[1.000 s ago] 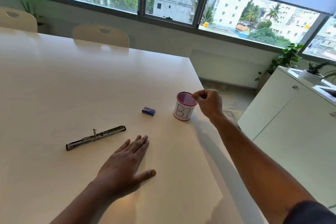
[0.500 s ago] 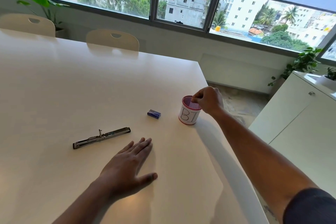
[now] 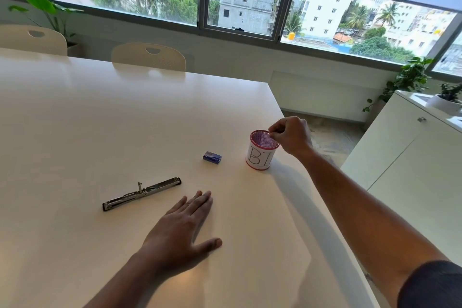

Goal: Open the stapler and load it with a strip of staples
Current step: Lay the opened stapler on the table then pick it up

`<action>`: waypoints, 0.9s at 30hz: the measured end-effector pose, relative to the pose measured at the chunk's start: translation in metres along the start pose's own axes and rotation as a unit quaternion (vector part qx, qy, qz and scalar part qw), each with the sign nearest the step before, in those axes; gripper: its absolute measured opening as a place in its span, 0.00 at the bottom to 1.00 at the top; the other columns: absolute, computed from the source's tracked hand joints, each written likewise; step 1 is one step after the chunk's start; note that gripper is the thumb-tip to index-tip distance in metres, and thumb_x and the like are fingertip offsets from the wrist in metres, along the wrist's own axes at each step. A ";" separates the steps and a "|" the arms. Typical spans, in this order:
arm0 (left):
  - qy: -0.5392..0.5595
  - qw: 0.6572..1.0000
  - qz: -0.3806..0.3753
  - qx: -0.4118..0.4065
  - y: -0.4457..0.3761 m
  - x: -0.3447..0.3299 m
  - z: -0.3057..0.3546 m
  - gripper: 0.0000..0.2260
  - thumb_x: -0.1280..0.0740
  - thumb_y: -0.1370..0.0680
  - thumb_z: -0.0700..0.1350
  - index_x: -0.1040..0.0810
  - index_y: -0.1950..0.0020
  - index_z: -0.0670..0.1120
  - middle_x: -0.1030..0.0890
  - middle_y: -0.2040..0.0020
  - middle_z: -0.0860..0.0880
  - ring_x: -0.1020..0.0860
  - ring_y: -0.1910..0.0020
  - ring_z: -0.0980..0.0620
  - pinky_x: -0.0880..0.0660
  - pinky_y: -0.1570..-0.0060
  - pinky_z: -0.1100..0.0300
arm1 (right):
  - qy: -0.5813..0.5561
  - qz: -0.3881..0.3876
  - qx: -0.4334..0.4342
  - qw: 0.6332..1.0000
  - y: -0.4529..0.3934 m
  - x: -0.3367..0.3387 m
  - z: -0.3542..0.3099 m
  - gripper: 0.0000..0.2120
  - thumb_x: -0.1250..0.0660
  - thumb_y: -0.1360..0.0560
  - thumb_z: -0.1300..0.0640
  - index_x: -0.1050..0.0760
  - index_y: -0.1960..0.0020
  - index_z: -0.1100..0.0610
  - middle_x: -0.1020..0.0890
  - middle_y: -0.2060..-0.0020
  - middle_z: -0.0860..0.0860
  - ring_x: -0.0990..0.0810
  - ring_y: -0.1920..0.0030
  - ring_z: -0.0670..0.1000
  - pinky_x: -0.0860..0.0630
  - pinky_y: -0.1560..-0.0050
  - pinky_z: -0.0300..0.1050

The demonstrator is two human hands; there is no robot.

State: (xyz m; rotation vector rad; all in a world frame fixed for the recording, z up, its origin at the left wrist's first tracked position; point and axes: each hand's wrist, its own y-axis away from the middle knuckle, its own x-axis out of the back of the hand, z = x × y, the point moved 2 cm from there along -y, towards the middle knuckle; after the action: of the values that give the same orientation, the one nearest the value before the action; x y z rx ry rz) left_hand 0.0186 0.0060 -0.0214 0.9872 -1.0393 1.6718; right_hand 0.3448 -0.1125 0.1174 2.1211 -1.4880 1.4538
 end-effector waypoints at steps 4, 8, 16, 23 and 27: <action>0.011 1.000 -0.001 -0.001 0.000 -0.001 0.000 0.45 0.46 0.25 0.78 0.57 0.15 0.59 0.58 0.17 0.66 0.64 0.21 0.71 0.65 0.22 0.67 | -0.003 0.027 -0.006 1.000 0.009 -0.003 -0.003 0.06 0.16 0.33 0.56 0.13 0.61 0.53 0.13 0.65 0.48 0.17 0.64 0.46 0.23 0.61 0.38; 0.020 1.000 -0.003 0.000 -0.001 -0.001 0.000 0.45 0.45 0.25 0.77 0.55 0.15 0.58 0.57 0.16 0.66 0.63 0.20 0.71 0.62 0.20 0.66 | -0.033 0.041 -0.005 0.999 0.035 -0.018 -0.013 0.04 0.19 0.31 0.56 0.13 0.59 0.52 0.11 0.62 0.49 0.15 0.60 0.48 0.18 0.54 0.43; 0.050 0.998 0.043 0.026 0.012 0.008 0.001 0.34 0.42 0.21 0.67 0.40 0.17 0.56 0.39 0.18 0.64 0.45 0.19 0.66 0.53 0.21 0.67 | -0.134 -0.096 0.052 0.985 0.120 -0.084 -0.044 0.06 0.18 0.30 0.60 0.13 0.55 0.54 0.14 0.61 0.44 0.15 0.61 0.42 0.18 0.54 0.38; 0.079 0.989 0.120 0.041 0.038 0.028 -0.026 0.17 0.31 0.20 0.54 0.18 0.33 0.52 0.20 0.30 0.56 0.28 0.26 0.58 0.28 0.28 0.59 | -0.161 -0.152 0.072 0.973 0.150 -0.124 -0.077 0.07 0.21 0.26 0.56 0.15 0.49 0.52 0.16 0.53 0.45 0.16 0.57 0.42 0.18 0.52 0.39; 0.045 0.958 0.267 0.096 0.052 0.047 -0.061 0.08 0.28 0.24 0.43 0.15 0.46 0.46 0.16 0.46 0.49 0.21 0.43 0.50 0.27 0.38 0.59 | -0.139 -0.193 0.088 0.967 0.148 -0.139 -0.098 0.14 0.23 0.24 0.52 0.17 0.40 0.52 0.18 0.44 0.47 0.17 0.50 0.45 0.20 0.51 0.39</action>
State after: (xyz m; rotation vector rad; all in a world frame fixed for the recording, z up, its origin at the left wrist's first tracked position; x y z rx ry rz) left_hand -0.0532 0.0636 -0.0092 0.7772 -1.1663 2.2735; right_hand 0.1638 -0.0378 0.0049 2.6260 -0.9611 1.2222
